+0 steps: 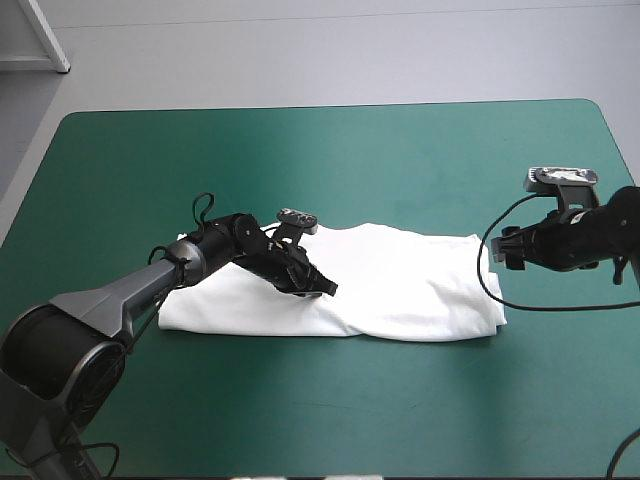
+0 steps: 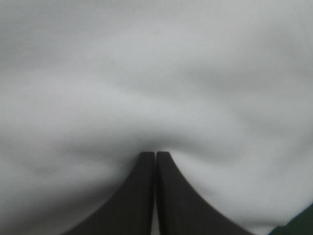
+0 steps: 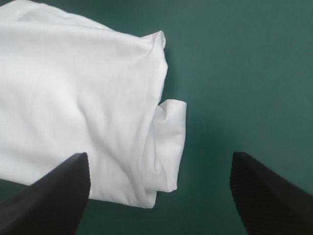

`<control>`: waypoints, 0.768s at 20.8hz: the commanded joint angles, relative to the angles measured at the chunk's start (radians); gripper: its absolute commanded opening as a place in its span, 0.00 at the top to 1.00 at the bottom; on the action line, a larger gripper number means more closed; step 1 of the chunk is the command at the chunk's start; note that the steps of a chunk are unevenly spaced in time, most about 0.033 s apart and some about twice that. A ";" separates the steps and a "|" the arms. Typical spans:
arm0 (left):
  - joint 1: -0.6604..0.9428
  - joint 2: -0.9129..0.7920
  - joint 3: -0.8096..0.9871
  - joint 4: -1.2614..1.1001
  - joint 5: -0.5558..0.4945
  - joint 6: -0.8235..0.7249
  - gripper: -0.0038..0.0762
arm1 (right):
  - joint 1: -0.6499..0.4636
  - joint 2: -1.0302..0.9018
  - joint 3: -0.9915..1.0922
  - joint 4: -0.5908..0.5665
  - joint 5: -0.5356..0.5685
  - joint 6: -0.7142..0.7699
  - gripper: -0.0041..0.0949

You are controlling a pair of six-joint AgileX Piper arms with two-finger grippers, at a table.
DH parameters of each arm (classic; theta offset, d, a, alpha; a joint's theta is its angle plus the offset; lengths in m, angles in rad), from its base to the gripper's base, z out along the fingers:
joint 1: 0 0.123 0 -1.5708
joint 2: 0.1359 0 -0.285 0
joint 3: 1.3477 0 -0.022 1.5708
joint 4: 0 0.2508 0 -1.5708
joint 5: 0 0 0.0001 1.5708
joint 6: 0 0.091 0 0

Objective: Fold the cloth

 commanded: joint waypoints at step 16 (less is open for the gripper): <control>-0.016 -0.004 -0.006 -0.002 0.008 -0.002 0.93 | -0.005 0.389 -0.027 0.116 0.012 -0.112 0.34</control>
